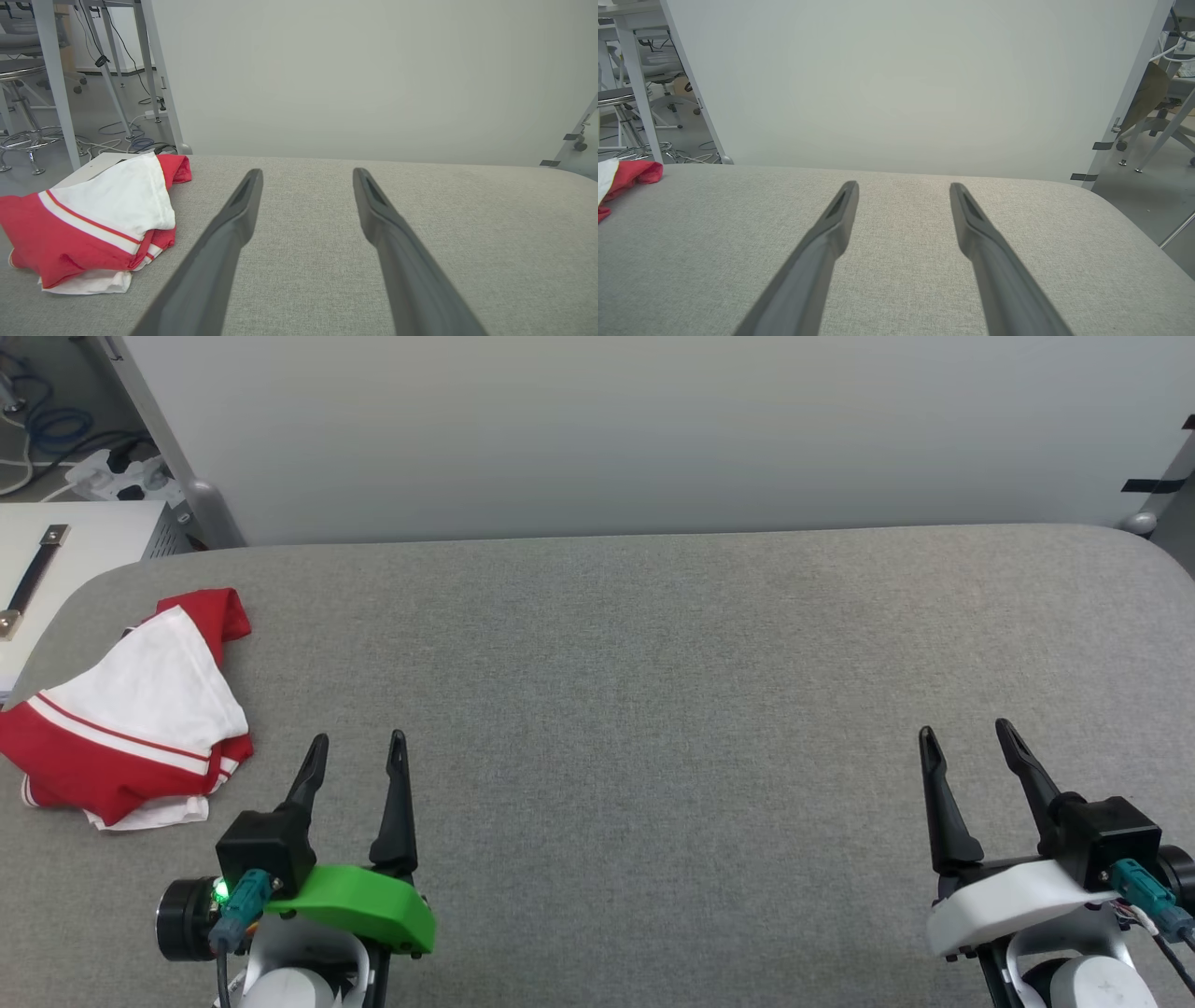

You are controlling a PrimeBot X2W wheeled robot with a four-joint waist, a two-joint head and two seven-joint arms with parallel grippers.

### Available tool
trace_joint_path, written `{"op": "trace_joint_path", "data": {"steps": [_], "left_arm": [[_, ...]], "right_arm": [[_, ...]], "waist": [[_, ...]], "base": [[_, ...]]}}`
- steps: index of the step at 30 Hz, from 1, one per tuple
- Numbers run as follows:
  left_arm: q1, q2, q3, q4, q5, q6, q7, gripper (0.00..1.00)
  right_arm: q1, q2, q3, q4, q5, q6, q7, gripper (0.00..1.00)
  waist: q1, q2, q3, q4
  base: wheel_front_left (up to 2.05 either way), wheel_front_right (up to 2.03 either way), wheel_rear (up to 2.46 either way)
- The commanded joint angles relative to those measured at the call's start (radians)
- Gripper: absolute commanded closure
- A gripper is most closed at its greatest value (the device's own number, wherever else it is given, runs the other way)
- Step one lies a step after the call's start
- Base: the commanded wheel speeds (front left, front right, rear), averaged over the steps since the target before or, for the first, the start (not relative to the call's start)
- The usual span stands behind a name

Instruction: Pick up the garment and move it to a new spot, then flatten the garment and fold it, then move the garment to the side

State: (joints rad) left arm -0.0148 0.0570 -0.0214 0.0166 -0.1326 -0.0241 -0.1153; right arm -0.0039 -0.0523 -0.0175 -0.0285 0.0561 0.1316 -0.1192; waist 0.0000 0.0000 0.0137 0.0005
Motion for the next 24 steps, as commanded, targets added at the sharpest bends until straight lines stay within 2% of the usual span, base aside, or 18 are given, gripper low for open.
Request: {"op": "trace_joint_path", "data": {"steps": [1, 15, 24], "left_arm": [[0.013, -0.003, 0.001, -0.005, -0.012, -0.009, -0.013, 0.0], [0.028, -0.004, -0.027, 0.066, -0.038, -0.018, -0.042, 0.0], [0.027, -0.005, -0.023, 0.033, -0.048, -0.024, -0.061, 0.0]], "right_arm": [[0.007, 0.001, 0.003, -0.01, 0.004, 0.0, -0.011, 0.0], [0.016, 0.001, 0.002, 0.048, 0.01, -0.001, -0.039, 0.0], [0.016, 0.001, -0.002, 0.01, 0.028, -0.001, -0.058, 0.0]], "waist": [[0.0, 0.0, 0.0, 0.0], [0.0, 0.0, -0.004, -0.004], [0.0, 0.0, -0.008, -0.006]], "base": [[0.0, 0.0, 0.0], [0.0, 0.0, 0.0], [0.0, 0.0, 0.0]]}}
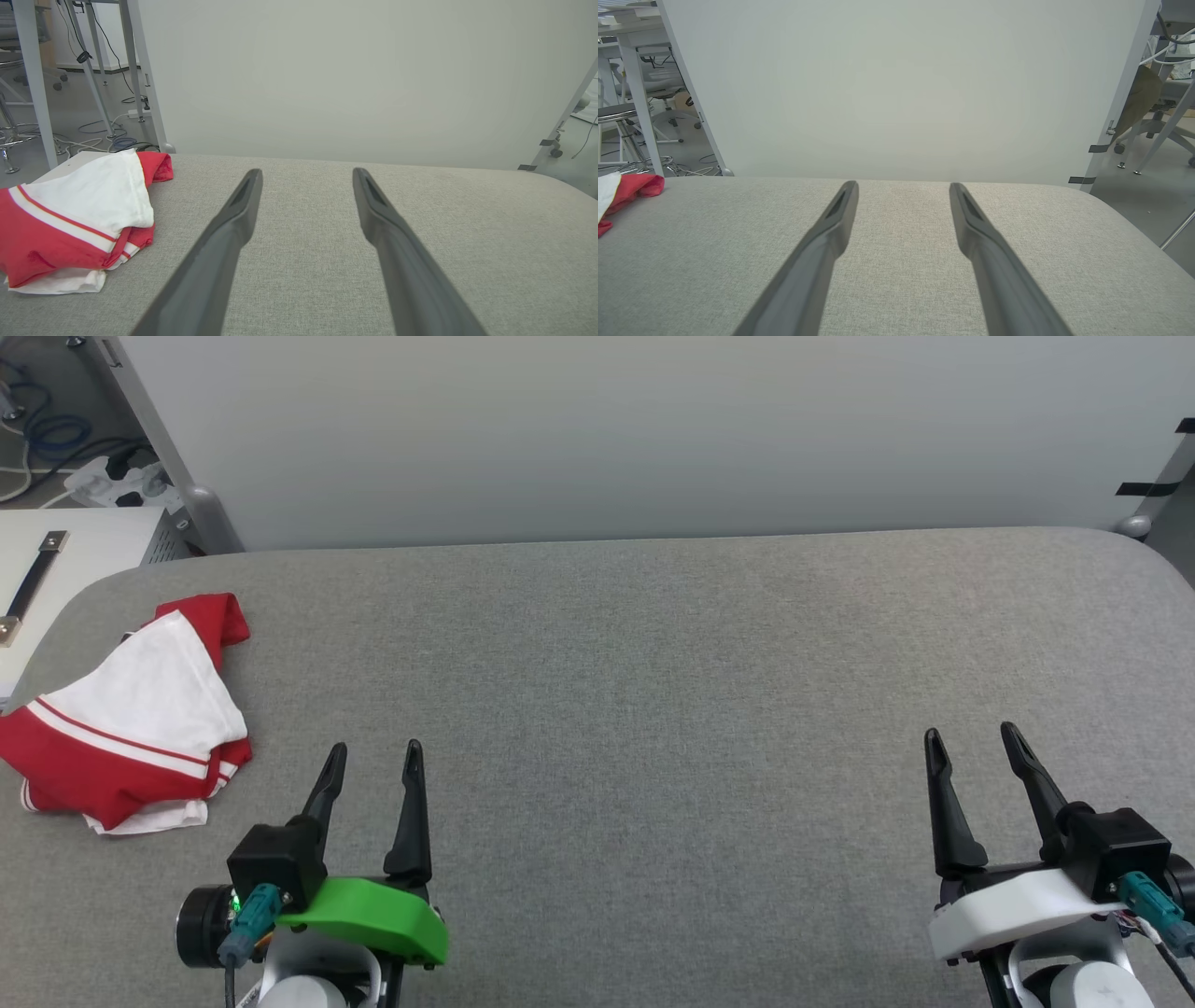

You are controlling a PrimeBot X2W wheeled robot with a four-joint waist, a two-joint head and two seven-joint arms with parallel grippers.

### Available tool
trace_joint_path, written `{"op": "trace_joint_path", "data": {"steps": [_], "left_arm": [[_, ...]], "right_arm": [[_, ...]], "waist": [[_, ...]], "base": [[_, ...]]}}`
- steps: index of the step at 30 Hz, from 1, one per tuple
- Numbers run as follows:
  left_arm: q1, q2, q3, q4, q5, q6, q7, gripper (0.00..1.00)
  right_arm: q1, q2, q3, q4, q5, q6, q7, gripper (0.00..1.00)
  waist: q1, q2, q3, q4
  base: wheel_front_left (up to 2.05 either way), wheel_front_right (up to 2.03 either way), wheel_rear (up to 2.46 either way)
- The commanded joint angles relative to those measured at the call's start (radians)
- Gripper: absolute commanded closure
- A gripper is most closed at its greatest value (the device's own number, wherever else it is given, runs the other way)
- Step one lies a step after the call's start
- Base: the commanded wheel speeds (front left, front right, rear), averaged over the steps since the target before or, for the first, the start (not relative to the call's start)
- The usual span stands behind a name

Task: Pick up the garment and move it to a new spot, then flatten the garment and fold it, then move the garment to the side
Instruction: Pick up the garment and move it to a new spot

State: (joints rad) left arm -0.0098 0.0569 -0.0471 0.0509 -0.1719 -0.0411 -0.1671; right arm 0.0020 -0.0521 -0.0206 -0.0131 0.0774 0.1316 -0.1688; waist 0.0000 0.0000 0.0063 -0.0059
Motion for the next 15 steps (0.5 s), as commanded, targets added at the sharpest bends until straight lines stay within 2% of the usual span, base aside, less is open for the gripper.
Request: {"op": "trace_joint_path", "data": {"steps": [1, 15], "left_arm": [[0.024, -0.004, 0.002, -0.002, -0.01, -0.008, -0.011, 0.0], [0.029, -0.005, -0.012, 0.048, -0.041, -0.019, -0.04, 0.0]], "right_arm": [[0.012, 0.001, 0.001, -0.004, 0.007, -0.001, -0.01, 0.0], [0.017, 0.001, 0.002, 0.028, 0.014, -0.001, -0.039, 0.0]], "waist": [[0.0, 0.0, -0.001, 0.0], [0.0, 0.0, 0.006, 0.003]], "base": [[0.0, 0.0, 0.0], [0.0, 0.0, 0.0]]}}
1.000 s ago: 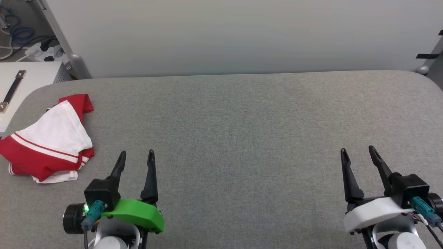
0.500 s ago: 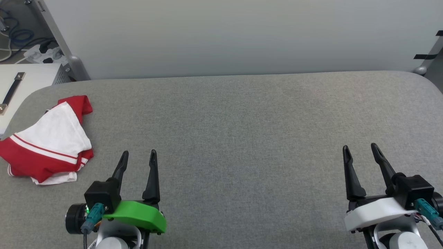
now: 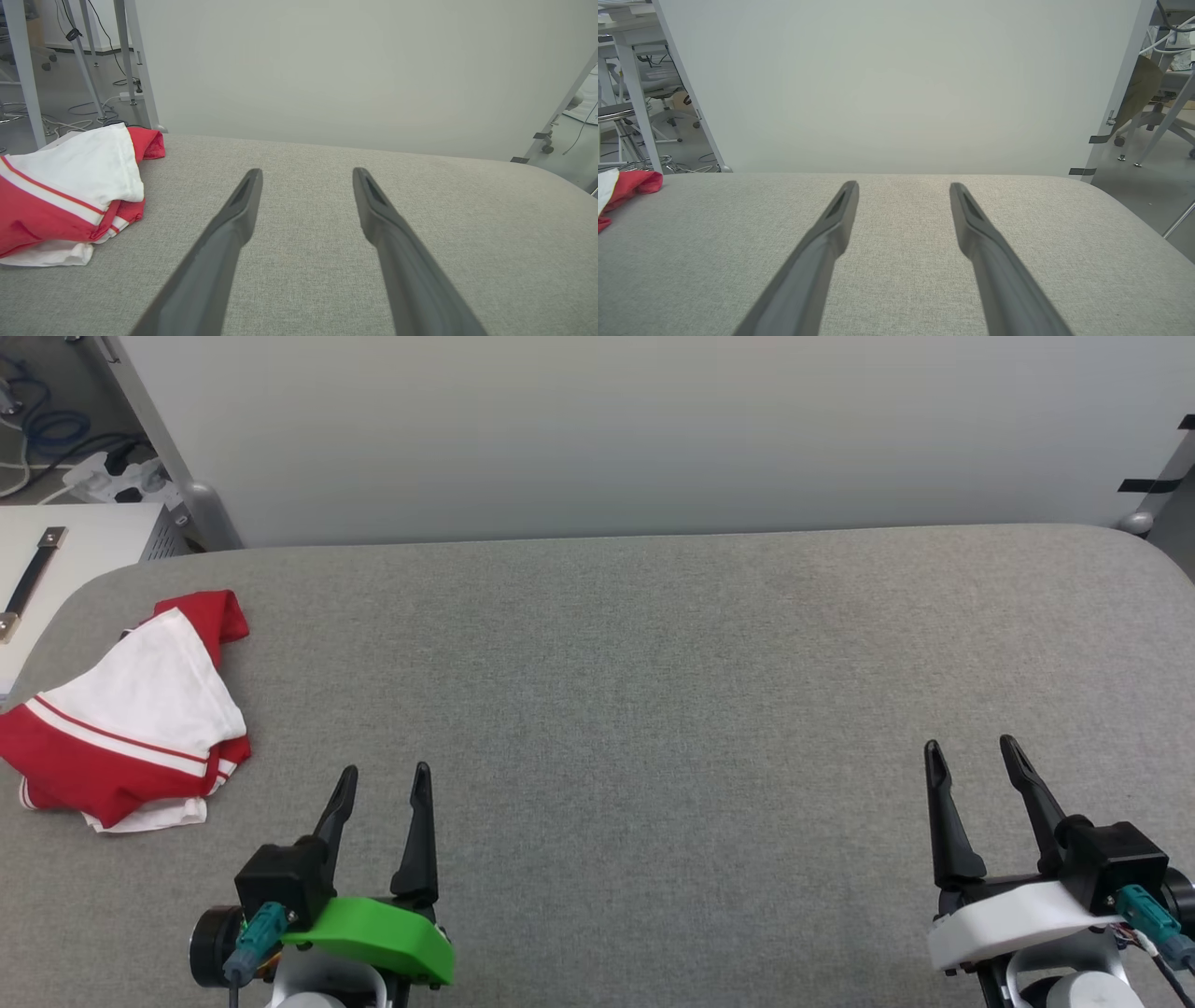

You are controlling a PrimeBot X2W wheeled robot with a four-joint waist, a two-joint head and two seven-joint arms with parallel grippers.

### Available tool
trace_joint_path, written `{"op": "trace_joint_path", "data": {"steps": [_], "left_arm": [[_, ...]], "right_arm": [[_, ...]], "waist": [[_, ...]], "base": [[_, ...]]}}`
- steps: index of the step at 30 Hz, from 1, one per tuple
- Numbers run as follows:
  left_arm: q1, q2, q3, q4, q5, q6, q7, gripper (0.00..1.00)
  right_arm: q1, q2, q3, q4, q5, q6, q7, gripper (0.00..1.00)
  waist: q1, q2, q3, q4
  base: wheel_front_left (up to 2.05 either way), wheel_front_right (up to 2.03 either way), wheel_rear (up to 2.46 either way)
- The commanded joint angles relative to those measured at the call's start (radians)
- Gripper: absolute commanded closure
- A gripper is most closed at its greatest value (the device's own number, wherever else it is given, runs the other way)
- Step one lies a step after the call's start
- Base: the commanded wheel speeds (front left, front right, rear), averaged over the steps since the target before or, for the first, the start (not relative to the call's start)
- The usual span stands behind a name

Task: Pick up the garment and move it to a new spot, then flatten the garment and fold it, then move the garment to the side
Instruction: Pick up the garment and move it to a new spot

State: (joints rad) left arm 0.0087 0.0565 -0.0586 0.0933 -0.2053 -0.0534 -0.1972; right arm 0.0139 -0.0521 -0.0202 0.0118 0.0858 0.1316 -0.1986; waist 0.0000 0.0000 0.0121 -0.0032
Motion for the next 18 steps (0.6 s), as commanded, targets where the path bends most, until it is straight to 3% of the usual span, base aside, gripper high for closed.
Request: {"op": "trace_joint_path", "data": {"steps": [1, 10, 16, 18], "left_arm": [[0.011, -0.005, -0.001, 0.008, -0.01, -0.007, -0.012, 0.0], [0.001, -0.005, 0.002, 0.016, -0.023, -0.007, -0.03, 0.0], [0.004, -0.006, 0.002, 0.025, -0.034, -0.007, -0.043, 0.0], [0.006, -0.006, 0.004, 0.026, -0.041, -0.008, -0.051, 0.0]], "right_arm": [[0.005, 0.001, 0.001, 0.004, 0.007, -0.001, -0.011, 0.0], [0.016, 0.002, 0.013, 0.007, 0.013, -0.001, -0.029, 0.0], [0.02, 0.002, 0.029, 0.011, 0.019, -0.001, -0.042, 0.0], [0.024, 0.002, 0.046, 0.012, 0.019, -0.001, -0.05, 0.0]], "waist": [[0.0, 0.0, 0.001, 0.0], [0.0, 0.0, 0.006, 0.051], [0.0, 0.0, 0.005, 0.138], [0.0, 0.0, 0.003, 0.214]], "base": [[0.0, 0.0, 0.0], [0.0, 0.0, 0.0], [0.0, 0.0, 0.0], [0.0, 0.0, 0.0]]}}
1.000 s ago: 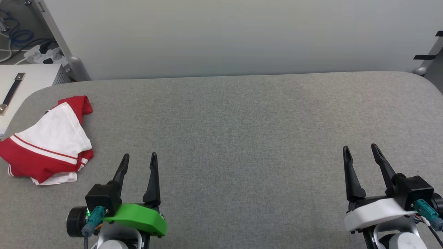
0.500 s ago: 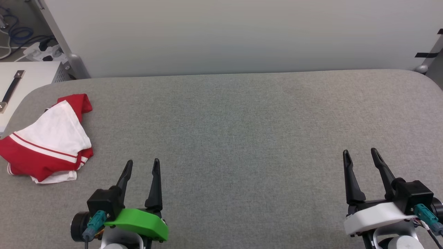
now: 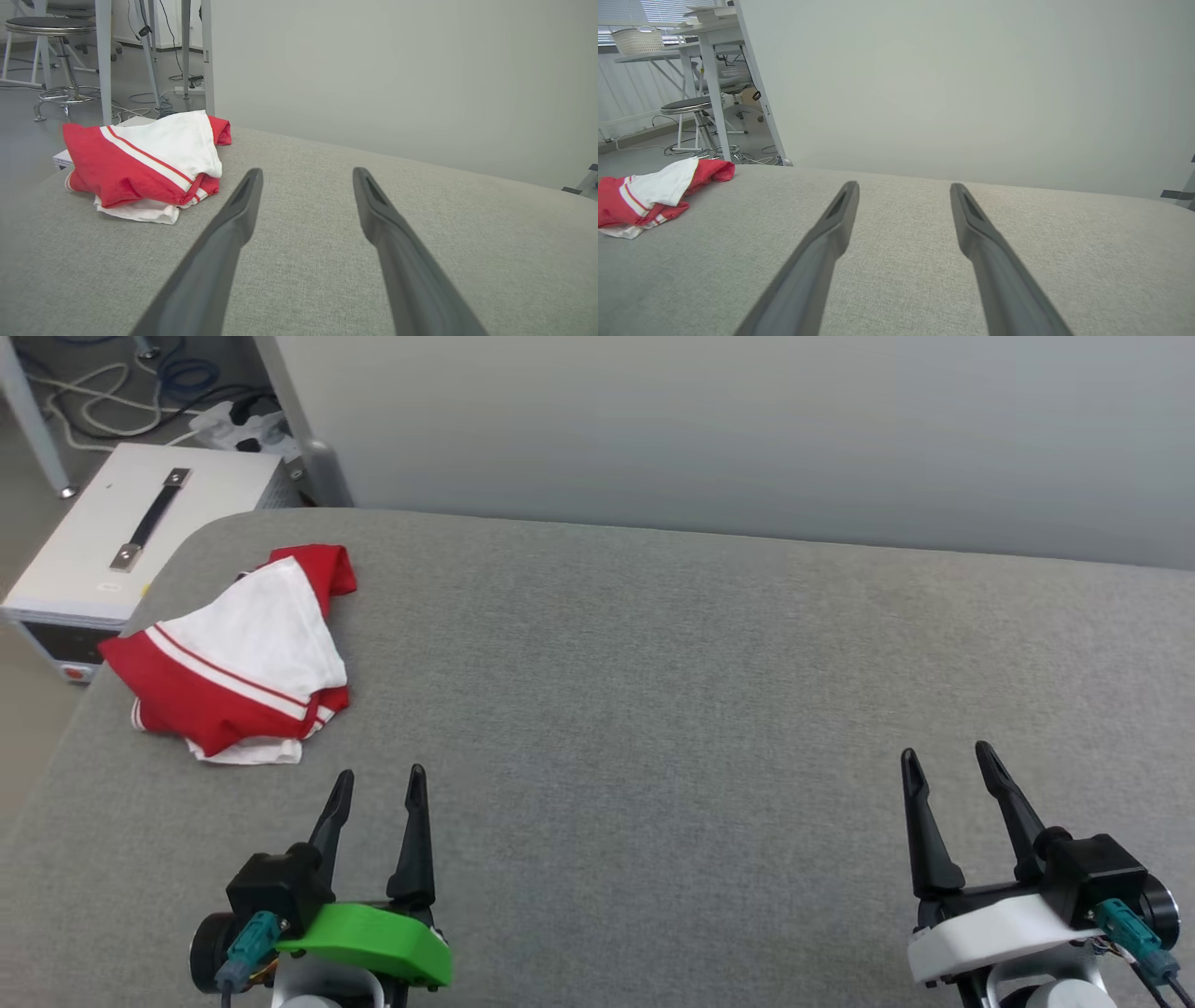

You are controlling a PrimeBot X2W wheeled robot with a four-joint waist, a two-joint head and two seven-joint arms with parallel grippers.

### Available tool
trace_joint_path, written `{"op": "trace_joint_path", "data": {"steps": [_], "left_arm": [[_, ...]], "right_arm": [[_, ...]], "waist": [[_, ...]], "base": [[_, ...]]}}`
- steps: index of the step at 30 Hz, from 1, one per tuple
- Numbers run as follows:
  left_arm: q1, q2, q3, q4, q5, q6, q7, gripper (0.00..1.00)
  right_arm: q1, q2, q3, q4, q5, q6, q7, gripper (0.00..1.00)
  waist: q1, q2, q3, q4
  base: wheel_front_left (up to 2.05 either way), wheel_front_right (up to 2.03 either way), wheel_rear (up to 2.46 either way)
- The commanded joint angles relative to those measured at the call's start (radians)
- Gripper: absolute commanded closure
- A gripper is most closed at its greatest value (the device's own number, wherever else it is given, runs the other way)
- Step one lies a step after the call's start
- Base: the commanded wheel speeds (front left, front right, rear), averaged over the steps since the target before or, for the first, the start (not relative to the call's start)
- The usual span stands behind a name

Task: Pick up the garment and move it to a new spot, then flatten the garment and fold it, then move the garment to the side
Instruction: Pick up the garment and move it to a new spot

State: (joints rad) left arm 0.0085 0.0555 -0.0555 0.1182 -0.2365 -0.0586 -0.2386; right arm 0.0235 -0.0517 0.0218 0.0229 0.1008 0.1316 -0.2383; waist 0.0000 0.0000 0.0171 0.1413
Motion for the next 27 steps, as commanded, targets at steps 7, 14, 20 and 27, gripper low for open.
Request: {"op": "trace_joint_path", "data": {"steps": [7, 14, 20, 27], "left_arm": [[0.01, -0.005, 0.014, 0.001, -0.018, -0.005, -0.023, 0.0], [0.012, -0.005, 0.018, -0.001, -0.01, -0.012, -0.023, 0.0], [0.011, -0.005, 0.013, -0.003, -0.008, -0.016, -0.023, 0.0], [0.006, -0.005, 0.009, -0.002, -0.009, -0.019, -0.023, 0.0]], "right_arm": [[0.017, 0.001, 0.027, 0.006, 0.01, -0.001, -0.024, 0.0], [0.014, 0.001, 0.054, 0.01, 0.019, -0.001, -0.024, 0.0], [0.009, 0.001, 0.069, 0.012, 0.025, -0.001, -0.024, 0.0], [0.001, 0.001, 0.076, 0.012, 0.025, -0.001, -0.024, 0.0]], "waist": [[0.0, 0.0, -0.002, 0.183], [0.0, 0.0, 0.001, 0.257], [0.0, 0.0, 0.013, 0.298], [0.0, 0.0, 0.029, 0.318]], "base": [[0.0, 0.0, 0.0], [0.0, 0.0, 0.0], [0.0, 0.0, 0.0], [0.0, 0.0, 0.0]]}}
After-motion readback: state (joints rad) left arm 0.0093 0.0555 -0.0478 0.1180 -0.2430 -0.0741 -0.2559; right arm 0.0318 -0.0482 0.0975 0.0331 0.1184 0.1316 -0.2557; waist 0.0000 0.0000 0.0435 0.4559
